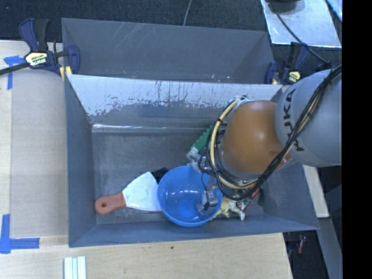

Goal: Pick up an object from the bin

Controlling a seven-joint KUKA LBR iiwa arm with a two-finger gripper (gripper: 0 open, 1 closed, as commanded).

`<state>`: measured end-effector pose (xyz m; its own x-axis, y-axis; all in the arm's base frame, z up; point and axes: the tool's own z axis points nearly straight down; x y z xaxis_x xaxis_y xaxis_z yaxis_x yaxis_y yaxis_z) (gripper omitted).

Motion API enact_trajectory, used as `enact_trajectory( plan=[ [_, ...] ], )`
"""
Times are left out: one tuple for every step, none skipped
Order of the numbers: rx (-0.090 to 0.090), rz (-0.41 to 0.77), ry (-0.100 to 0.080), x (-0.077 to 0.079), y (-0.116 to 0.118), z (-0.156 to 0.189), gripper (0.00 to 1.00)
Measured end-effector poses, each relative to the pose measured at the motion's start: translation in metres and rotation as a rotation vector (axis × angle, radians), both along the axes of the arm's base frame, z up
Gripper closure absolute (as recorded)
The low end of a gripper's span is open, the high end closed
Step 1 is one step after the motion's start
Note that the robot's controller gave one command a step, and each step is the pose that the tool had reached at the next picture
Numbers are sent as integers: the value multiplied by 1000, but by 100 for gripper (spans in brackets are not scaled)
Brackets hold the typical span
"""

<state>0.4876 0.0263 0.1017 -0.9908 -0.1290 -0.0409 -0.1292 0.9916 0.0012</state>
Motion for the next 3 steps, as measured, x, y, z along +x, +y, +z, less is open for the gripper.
enact_trajectory(
  plan=[
    [7,-122,-13,16,81,-32,0],
    [-1,53,-51,12,14,-25,100],
    [-1,53,-51,12,14,-25,100]
  ],
)
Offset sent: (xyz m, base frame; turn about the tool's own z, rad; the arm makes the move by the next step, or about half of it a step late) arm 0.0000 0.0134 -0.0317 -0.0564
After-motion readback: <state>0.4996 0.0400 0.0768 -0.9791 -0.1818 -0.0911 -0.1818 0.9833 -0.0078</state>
